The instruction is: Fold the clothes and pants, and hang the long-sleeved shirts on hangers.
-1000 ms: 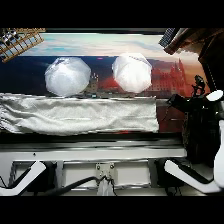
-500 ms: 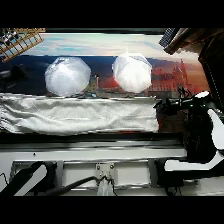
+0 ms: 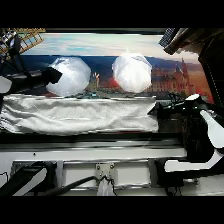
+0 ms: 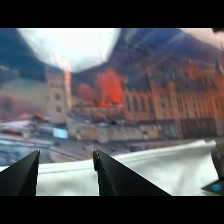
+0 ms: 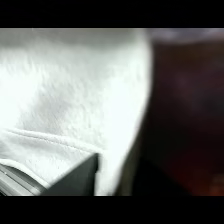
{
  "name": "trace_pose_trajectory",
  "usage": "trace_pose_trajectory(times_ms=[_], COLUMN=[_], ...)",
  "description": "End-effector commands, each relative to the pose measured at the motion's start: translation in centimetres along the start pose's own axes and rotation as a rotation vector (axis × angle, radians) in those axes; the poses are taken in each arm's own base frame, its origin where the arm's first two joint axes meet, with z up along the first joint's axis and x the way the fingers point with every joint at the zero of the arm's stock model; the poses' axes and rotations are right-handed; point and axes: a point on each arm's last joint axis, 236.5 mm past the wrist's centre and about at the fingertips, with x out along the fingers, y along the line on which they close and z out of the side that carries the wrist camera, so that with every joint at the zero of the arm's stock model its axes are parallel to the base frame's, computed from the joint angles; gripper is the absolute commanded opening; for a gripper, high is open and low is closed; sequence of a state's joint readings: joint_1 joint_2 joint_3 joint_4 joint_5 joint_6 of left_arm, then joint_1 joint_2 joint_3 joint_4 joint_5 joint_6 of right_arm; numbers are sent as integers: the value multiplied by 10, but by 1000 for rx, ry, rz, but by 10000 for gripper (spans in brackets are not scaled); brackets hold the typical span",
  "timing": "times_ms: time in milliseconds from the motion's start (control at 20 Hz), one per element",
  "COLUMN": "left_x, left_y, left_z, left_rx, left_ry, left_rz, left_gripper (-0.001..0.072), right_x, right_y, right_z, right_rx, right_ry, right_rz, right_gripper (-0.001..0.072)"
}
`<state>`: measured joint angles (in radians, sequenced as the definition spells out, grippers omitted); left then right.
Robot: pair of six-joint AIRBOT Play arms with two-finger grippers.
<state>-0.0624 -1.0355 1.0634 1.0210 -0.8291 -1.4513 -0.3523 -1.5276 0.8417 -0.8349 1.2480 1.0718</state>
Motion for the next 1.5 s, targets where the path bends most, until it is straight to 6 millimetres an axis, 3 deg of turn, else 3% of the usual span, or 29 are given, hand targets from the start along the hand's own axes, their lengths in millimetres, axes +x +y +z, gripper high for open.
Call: trace_pose_trajectory(times_ms=[0,50,100,150,200,400,700,900,1050,1150,1350,1450], left_x=[13,20,28,38,48,85,141,175,195,210,231,234], left_y=[-23,-29,-36,-44,-53,-113,-211,-260,-296,-308,-320,-321], left_z=[-21,-32,-46,-65,-85,-165,-287,-338,-360,-361,-334,-330], left_rx=[37,45,56,69,84,129,58,40,74,75,53,46], left_ry=[59,89,129,177,229,402,490,502,515,496,376,357], left_rz=[-43,-55,-67,-81,-98,-205,-323,-353,-398,-411,-416,-416], left_gripper=[337,336,296,131,35,32,31,31,31,31,31,30], right_x=[19,20,19,15,6,-53,-173,-226,-252,-263,-269,-266], right_y=[12,14,16,18,17,4,5,11,17,17,16,16], right_z=[2,3,-1,-8,-15,-12,4,2,-3,-9,-22,-28], right_rx=[-37,-33,5,39,53,154,184,205,199,210,241,248], right_ry=[-6,-9,7,31,49,-77,-310,-346,-362,-362,-324,-297], right_rz=[-15,-20,-10,-6,-9,-92,-282,-410,-468,-502,-532,-531], right_gripper=[127,36,41,40,40,40,39,39,39,39,39,39])
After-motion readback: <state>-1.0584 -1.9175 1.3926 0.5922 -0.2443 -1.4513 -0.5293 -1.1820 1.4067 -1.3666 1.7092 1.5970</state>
